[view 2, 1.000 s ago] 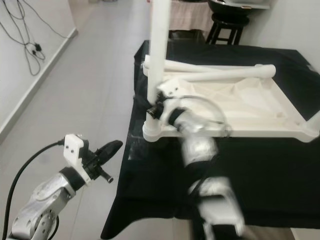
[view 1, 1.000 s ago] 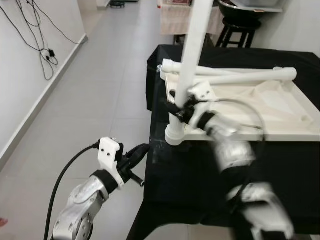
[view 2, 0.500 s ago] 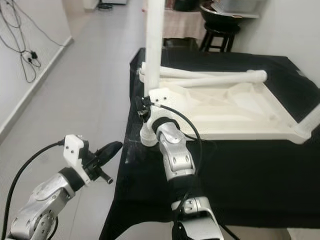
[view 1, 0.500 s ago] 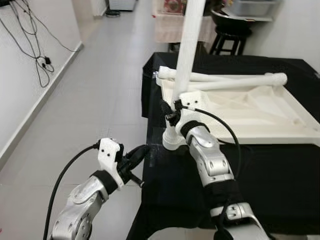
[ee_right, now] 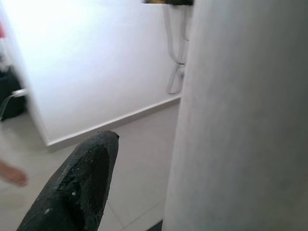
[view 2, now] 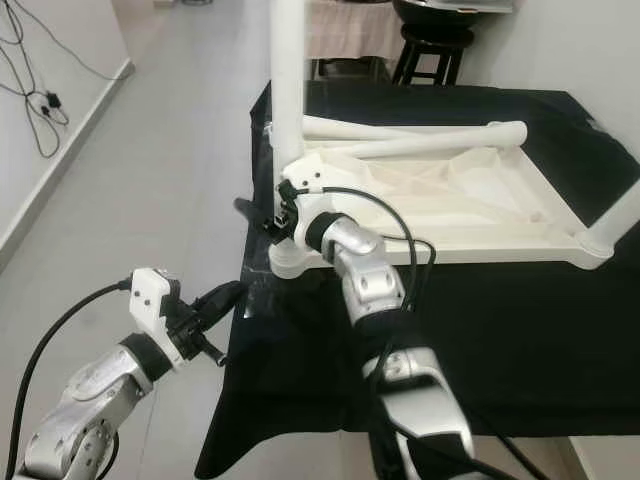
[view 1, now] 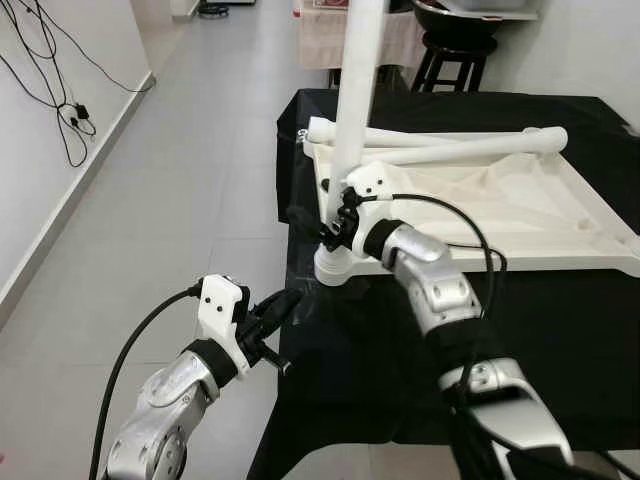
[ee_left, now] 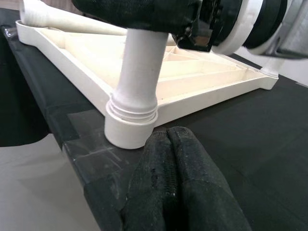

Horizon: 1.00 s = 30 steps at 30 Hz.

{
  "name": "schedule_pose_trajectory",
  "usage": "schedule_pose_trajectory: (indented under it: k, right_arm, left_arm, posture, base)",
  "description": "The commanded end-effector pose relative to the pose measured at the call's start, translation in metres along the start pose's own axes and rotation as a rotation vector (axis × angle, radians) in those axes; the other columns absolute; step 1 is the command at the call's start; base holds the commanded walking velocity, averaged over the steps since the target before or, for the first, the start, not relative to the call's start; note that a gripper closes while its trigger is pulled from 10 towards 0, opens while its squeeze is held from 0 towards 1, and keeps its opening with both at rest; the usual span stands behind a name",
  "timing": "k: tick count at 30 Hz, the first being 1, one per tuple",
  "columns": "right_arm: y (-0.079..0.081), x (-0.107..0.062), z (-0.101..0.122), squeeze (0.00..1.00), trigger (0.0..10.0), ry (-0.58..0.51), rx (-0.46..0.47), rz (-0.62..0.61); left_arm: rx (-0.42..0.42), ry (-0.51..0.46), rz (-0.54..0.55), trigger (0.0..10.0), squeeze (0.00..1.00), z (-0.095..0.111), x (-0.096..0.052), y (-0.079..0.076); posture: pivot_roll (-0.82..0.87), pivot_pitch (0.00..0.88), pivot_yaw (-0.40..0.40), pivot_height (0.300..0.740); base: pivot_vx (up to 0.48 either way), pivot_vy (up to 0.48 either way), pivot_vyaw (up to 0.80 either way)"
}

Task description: Building children table

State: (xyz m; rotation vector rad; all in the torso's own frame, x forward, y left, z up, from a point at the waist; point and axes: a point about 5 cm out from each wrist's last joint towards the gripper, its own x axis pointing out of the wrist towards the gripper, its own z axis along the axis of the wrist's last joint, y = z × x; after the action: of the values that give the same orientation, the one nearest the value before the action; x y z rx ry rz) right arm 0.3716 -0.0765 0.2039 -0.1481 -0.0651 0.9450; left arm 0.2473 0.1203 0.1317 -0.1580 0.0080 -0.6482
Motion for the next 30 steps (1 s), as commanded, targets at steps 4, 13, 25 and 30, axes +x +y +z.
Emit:
schedule_pose_trajectory:
  k: [4,13,25,30]
  right_arm:
    - [0.007,0.012,0.002,0.0,10.0,0.01,0.011,0.135]
    - [-0.001,0.001,-0.018,0.0,0.0,0.116,0.073,0.23]
    - [-0.029,-0.024,-0.023,0.0,0.0,0.072,0.052,0.034]
    - [-0.025,-0.055,-0.06,0.0,0.0,0.169,0.132,-0.587]
  left_arm:
    - [0.005,0.013,0.005,10.0,0.0,-0.003,-0.001,-0.002]
    - [0.025,0.011,0.022,10.0,0.0,-0.002,-0.001,-0.003]
    - [0.029,0.013,0.026,10.0,0.0,-0.002,-0.002,-0.002]
    - [0.026,0.015,0.023,10.0,0.0,-0.002,-0.004,0.0]
  posture:
    - [0.08,0.075,-0.06,0.74]
    - [0.09,0.084,-0.068,0.74]
    - [0.08,0.09,-0.052,0.74]
    - [0.07,0.094,-0.063,0.74]
  base:
    - [0.0,0.0,0.0]
    - [0.0,0.0,0.0]
    - [0.0,0.0,0.0]
    - [0.0,0.0,0.0]
